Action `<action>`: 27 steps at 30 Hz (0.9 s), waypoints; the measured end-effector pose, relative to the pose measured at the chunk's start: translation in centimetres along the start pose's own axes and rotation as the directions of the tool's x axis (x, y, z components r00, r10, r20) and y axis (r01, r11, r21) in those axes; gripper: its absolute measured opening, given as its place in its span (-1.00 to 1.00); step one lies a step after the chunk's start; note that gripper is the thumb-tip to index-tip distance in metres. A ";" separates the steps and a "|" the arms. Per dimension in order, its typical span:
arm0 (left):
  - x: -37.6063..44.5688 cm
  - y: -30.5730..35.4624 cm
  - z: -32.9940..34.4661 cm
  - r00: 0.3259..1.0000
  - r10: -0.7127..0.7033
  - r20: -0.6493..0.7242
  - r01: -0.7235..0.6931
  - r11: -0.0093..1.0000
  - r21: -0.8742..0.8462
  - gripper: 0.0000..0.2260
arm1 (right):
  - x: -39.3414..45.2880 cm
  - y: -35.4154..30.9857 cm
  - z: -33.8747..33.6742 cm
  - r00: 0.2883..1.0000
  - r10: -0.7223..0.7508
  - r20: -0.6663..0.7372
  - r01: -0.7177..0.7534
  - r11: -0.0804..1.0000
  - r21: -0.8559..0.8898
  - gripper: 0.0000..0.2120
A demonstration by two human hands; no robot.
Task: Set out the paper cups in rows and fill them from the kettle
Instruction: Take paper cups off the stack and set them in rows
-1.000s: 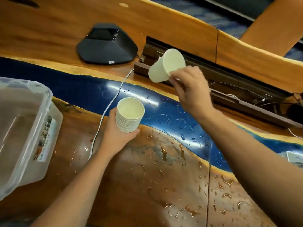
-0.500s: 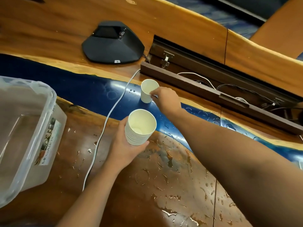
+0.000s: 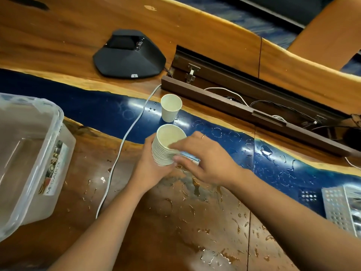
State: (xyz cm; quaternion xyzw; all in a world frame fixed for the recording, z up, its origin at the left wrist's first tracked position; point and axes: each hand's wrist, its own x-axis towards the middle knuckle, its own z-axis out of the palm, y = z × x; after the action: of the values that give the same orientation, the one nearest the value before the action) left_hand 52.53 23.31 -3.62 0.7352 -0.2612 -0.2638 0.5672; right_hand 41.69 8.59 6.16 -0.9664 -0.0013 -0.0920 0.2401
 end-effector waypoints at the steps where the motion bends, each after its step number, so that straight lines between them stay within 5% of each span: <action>1: 0.1 0.2 0.3 1.000 0.004 0.003 -0.004 1.000 0.006 -0.19 | -0.5 0.1 0.0 1.000 -0.012 0.027 0.013 0.998 -0.059 -0.73; 8: -0.4 1.0 1.8 0.998 0.020 0.055 -0.023 0.998 0.064 -0.19 | -2.1 -0.1 -0.4 1.000 -0.002 -0.006 0.001 0.967 -0.253 -0.79; 27: -1.4 1.0 1.6 0.996 0.029 0.084 -0.040 0.990 0.138 -0.18 | -3.4 -1.4 -1.4 0.994 0.058 -0.094 -0.074 0.981 -0.179 -0.87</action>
State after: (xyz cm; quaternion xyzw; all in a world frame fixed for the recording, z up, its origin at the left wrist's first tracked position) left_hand 50.37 22.90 -2.87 0.7569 -0.3148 -0.2649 0.5077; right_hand 38.03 9.29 7.42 -0.9788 0.0496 -0.1266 0.1532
